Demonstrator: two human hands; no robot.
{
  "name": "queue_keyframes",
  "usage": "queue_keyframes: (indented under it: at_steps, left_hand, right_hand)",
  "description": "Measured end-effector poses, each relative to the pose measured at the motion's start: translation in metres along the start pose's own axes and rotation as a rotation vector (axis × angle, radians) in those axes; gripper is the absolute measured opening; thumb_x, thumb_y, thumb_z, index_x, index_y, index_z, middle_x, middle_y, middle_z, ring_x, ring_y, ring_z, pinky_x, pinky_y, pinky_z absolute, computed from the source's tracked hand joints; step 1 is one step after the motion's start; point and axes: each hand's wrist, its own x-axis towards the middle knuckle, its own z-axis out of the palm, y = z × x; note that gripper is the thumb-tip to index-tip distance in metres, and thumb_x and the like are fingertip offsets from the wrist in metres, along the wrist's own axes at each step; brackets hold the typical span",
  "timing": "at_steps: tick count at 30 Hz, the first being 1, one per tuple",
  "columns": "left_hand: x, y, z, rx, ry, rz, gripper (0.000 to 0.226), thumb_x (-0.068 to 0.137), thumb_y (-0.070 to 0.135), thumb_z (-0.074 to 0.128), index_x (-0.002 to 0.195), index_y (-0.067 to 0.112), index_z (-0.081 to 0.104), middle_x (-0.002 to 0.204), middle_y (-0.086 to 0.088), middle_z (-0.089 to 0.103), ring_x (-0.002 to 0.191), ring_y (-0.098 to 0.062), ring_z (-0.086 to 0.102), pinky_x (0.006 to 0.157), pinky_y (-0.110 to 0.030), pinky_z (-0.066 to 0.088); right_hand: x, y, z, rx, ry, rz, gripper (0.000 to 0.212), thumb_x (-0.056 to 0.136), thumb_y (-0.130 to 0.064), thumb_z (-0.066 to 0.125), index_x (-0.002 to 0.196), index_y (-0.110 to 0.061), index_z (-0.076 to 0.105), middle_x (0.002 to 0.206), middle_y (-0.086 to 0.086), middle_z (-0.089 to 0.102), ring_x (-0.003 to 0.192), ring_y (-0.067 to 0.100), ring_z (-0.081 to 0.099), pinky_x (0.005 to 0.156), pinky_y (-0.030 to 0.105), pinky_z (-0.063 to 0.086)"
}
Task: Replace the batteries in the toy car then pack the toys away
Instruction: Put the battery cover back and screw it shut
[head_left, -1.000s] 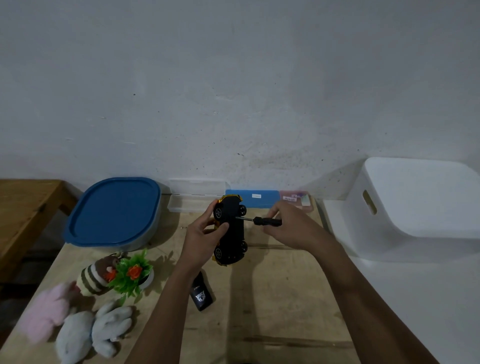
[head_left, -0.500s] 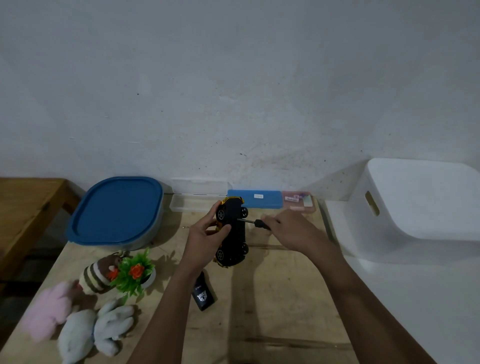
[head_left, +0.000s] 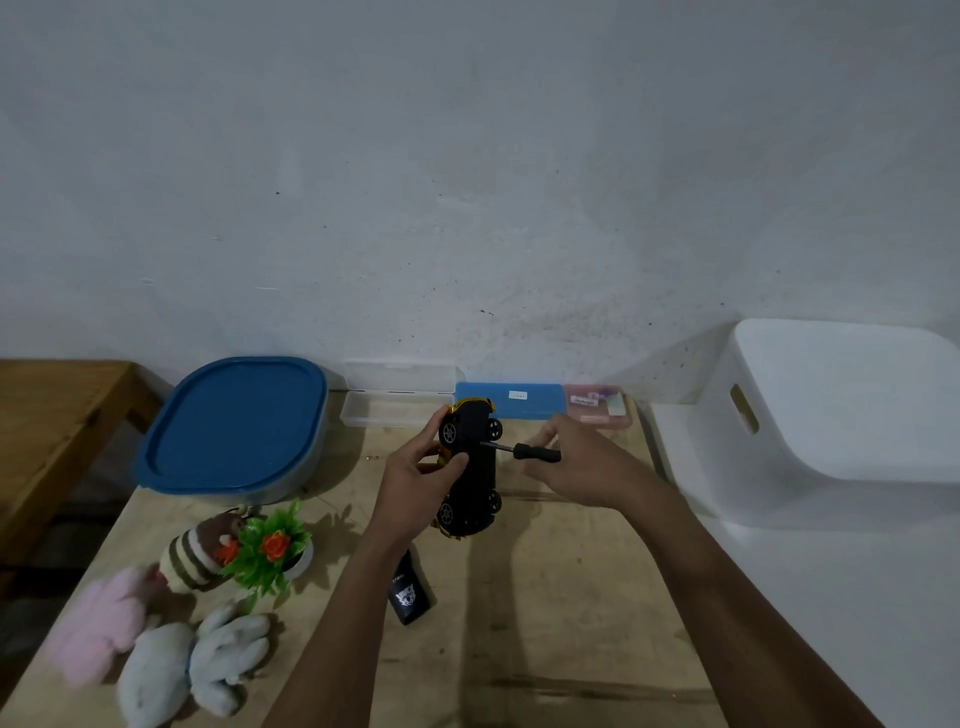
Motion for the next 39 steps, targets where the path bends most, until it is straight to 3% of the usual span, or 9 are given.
queue_keyframes:
  at_steps: [3, 7, 11, 14, 18, 24, 29, 34, 39]
  left_hand:
    - [-0.001, 0.002, 0.001, 0.009, -0.019, 0.001, 0.064, 0.092, 0.002, 0.064, 0.145, 0.031, 0.043, 0.111, 0.009, 0.069, 0.088, 0.017, 0.063, 0.08, -0.012, 0.054]
    - [-0.003, 0.001, 0.004, 0.02, -0.038, -0.004, 0.063, 0.092, 0.001, 0.064, 0.146, 0.027, 0.043, 0.112, 0.009, 0.066, 0.084, 0.019, 0.063, 0.069, -0.004, 0.048]
    - [-0.002, 0.0, 0.005, 0.021, -0.043, -0.005, 0.064, 0.091, 0.0, 0.064, 0.146, 0.025, 0.044, 0.111, 0.011, 0.067, 0.084, 0.018, 0.064, 0.07, -0.005, 0.049]
    - [-0.001, 0.0, 0.006, 0.022, -0.05, -0.007, 0.063, 0.091, -0.001, 0.065, 0.145, 0.025, 0.045, 0.115, 0.008, 0.067, 0.085, 0.018, 0.064, 0.071, -0.004, 0.049]
    - [-0.003, -0.002, 0.009, 0.036, -0.073, -0.015, 0.064, 0.092, 0.002, 0.064, 0.146, 0.028, 0.043, 0.119, 0.005, 0.067, 0.09, 0.018, 0.063, 0.073, -0.005, 0.049]
    - [-0.002, -0.003, 0.008, 0.018, -0.037, -0.026, 0.064, 0.091, 0.002, 0.065, 0.145, 0.028, 0.044, 0.114, 0.011, 0.068, 0.089, 0.019, 0.063, 0.071, -0.004, 0.049]
    - [-0.003, -0.001, 0.007, 0.024, -0.032, -0.008, 0.064, 0.091, 0.003, 0.066, 0.146, 0.027, 0.043, 0.117, 0.009, 0.067, 0.088, 0.019, 0.063, 0.07, -0.004, 0.048]
    - [-0.003, 0.003, 0.006, 0.017, -0.023, 0.006, 0.063, 0.091, 0.001, 0.064, 0.145, 0.027, 0.043, 0.108, 0.018, 0.065, 0.087, 0.022, 0.061, 0.069, -0.002, 0.048]
    - [0.0, 0.002, 0.002, 0.026, -0.025, 0.002, 0.064, 0.092, 0.005, 0.066, 0.147, 0.029, 0.043, 0.113, 0.014, 0.065, 0.088, 0.021, 0.061, 0.074, -0.005, 0.05]
  right_hand:
    - [-0.001, 0.001, -0.003, -0.007, 0.06, -0.032, 0.018, 0.091, -0.034, 0.064, 0.093, -0.018, 0.058, 0.097, 0.006, 0.066, 0.088, 0.02, 0.062, 0.077, 0.036, 0.05]
    - [0.0, 0.001, -0.002, -0.058, 0.074, 0.005, 0.04, 0.1, -0.044, 0.045, 0.08, -0.014, 0.063, 0.082, 0.011, 0.065, 0.085, 0.029, 0.065, 0.066, 0.032, 0.043]
    - [-0.004, 0.007, -0.006, 0.033, 0.002, 0.021, 0.029, 0.09, -0.043, 0.062, 0.104, -0.02, 0.051, 0.097, -0.001, 0.06, 0.087, 0.016, 0.059, 0.065, 0.028, 0.043]
    - [-0.004, 0.012, -0.007, 0.022, 0.046, -0.007, 0.025, 0.087, -0.037, 0.068, 0.094, -0.017, 0.054, 0.096, 0.005, 0.063, 0.083, 0.017, 0.059, 0.071, 0.031, 0.047]
    - [-0.001, 0.012, -0.009, 0.029, 0.174, 0.004, 0.039, 0.095, -0.044, 0.055, 0.069, -0.014, 0.056, 0.07, 0.008, 0.056, 0.066, 0.016, 0.053, 0.059, 0.03, 0.036]
    - [-0.004, 0.02, 0.001, 0.062, 0.033, -0.026, 0.02, 0.087, -0.033, 0.068, 0.097, -0.022, 0.055, 0.095, -0.003, 0.062, 0.086, 0.015, 0.061, 0.071, 0.03, 0.049]
    - [-0.001, 0.02, 0.005, 0.019, 0.17, -0.021, 0.04, 0.096, -0.045, 0.051, 0.091, -0.011, 0.071, 0.069, 0.002, 0.058, 0.063, 0.013, 0.053, 0.056, 0.026, 0.035]
    - [-0.004, 0.021, 0.004, 0.105, 0.099, -0.037, 0.022, 0.087, -0.036, 0.068, 0.099, -0.022, 0.055, 0.091, -0.005, 0.063, 0.077, 0.009, 0.059, 0.059, 0.023, 0.04]
    - [0.0, 0.023, 0.0, 0.077, 0.18, -0.063, 0.025, 0.094, -0.04, 0.058, 0.081, -0.019, 0.062, 0.079, 0.001, 0.062, 0.073, 0.017, 0.058, 0.061, 0.027, 0.041]
